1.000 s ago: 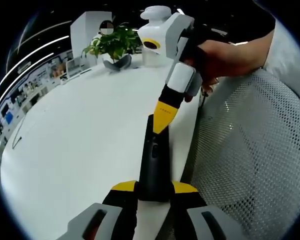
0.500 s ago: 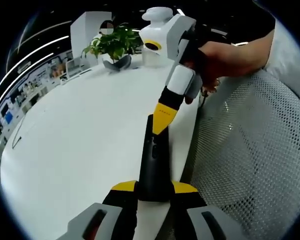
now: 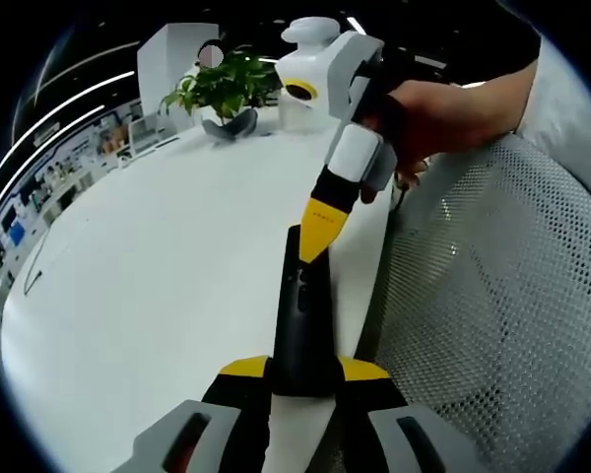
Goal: Press the specified remote control buttons in sequence, fully releasing each button before pressing the next.
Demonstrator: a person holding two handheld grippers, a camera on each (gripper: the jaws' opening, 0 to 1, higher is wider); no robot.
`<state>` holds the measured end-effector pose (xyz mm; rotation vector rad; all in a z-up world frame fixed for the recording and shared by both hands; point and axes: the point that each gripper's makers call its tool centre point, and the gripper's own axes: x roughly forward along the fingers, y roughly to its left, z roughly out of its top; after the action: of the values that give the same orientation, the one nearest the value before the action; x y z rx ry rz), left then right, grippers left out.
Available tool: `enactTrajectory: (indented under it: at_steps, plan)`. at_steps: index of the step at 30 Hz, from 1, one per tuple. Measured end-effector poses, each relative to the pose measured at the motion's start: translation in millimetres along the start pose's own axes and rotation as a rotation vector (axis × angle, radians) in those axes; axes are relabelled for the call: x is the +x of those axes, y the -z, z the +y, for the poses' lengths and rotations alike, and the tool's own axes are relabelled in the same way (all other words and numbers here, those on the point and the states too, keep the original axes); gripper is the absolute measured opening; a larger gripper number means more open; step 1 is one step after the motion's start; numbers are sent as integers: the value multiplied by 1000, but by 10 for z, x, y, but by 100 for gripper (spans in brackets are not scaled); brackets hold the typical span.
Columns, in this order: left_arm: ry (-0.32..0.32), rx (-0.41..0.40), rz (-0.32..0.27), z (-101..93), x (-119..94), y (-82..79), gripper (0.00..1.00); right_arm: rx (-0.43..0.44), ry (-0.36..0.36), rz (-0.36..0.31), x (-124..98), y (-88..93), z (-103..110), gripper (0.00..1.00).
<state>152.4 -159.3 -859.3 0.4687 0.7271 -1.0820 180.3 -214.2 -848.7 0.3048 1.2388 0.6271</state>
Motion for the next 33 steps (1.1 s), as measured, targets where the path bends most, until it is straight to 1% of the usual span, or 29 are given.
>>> enactTrajectory:
  at_steps: [4,8,9,11,12,13,18,20,33]
  plan:
    - [0,1,0,-1,-1,-1,24,-38,37,-4,-24,-4,-37,0]
    - [0,1,1,-1,-1,0,24,-28,48,-22,-59,-41,-79,0]
    - [0,1,1,0,-1,0,24,-15,46,-22,-67,-44,-83,0]
    - [0,1,1,1,0,1,24,35,27,2,-83,-3,-66,0]
    - [0,1,1,1,0,1,24,83,13,36,-90,52,-49,0]
    - [0,1,1,1,0,1,24,99,11,52,-90,74,-61,0]
    - [0,-1,0,3,3,0,24,84,29,37,-87,54,-102,0]
    - [0,-2,0,4,4,0,24,73,37,41,-78,59,-105,0]
    - [1,-3,-2,4,9,0,24,70,38,48,-61,69,-118,0]
